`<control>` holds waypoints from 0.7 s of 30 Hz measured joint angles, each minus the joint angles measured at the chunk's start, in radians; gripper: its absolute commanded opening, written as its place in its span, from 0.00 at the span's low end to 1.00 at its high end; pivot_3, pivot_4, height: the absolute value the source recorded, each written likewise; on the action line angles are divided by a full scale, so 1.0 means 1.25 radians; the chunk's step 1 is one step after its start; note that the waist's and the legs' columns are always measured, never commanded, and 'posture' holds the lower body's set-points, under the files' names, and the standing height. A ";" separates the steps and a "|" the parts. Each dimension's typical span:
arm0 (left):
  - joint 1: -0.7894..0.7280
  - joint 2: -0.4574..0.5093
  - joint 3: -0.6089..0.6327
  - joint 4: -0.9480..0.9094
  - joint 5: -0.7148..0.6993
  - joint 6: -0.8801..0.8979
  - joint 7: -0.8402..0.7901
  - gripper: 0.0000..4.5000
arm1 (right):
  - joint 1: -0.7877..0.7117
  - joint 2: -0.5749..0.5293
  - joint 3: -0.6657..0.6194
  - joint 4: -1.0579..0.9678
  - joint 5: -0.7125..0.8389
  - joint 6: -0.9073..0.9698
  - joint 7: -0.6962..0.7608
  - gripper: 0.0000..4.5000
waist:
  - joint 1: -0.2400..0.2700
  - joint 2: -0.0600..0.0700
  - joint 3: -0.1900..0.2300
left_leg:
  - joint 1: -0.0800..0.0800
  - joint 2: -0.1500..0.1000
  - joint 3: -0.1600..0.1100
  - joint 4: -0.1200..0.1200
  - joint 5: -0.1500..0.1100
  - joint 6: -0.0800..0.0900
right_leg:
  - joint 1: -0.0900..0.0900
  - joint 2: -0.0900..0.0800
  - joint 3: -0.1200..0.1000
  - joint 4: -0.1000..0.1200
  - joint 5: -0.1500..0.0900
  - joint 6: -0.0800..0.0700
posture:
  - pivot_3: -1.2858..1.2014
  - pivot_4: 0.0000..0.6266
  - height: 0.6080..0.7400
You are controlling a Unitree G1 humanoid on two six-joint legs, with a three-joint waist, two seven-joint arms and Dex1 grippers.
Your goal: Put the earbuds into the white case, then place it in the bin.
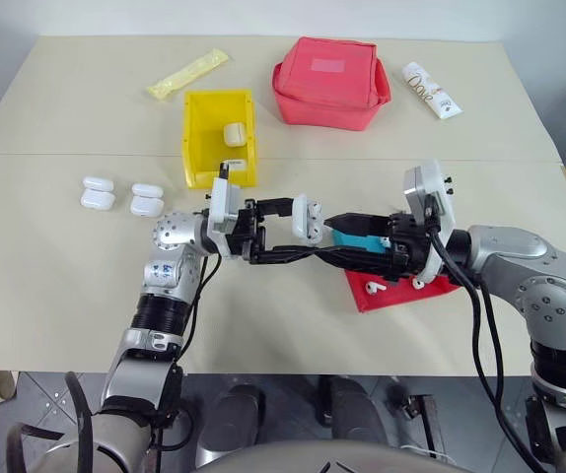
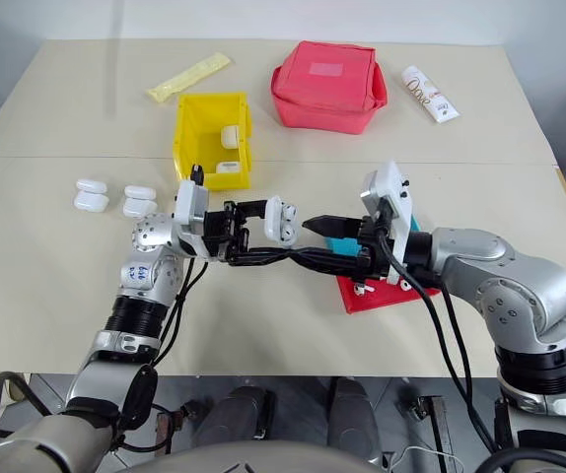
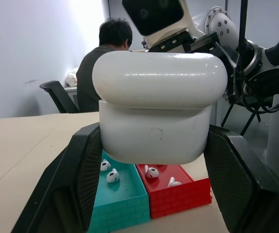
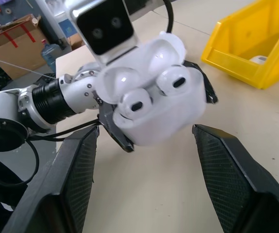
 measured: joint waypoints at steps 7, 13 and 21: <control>-0.031 0.058 -0.032 0.000 0.076 0.009 0.052 0.62 | 0.020 -0.111 -0.084 -0.038 -0.003 0.020 -0.029 0.71 | 0.005 0.000 0.000 | 0.000 0.000 0.000 0.000 0.000 0.000 | 0.000 0.000 0.000 0.000 0.000 0.000 | 0.52 0.24 1.00; -0.083 0.094 -0.090 0.003 0.202 0.000 0.132 0.62 | -0.101 -0.146 -0.077 -0.104 0.013 0.101 -0.128 0.67 | 0.001 0.000 0.000 | 0.000 0.000 0.000 -0.001 0.000 0.000 | 0.000 0.000 0.000 -0.001 0.000 0.000 | 0.52 0.24 1.00; -0.136 0.112 -0.140 0.054 0.280 -0.046 0.150 0.62 | -0.330 -0.037 0.102 -0.098 -0.013 0.238 -0.262 0.11 | -0.001 0.000 0.000 | -0.002 0.000 0.000 -0.001 0.000 0.000 | -0.002 0.000 0.000 0.000 0.000 0.000 | 0.52 0.24 1.00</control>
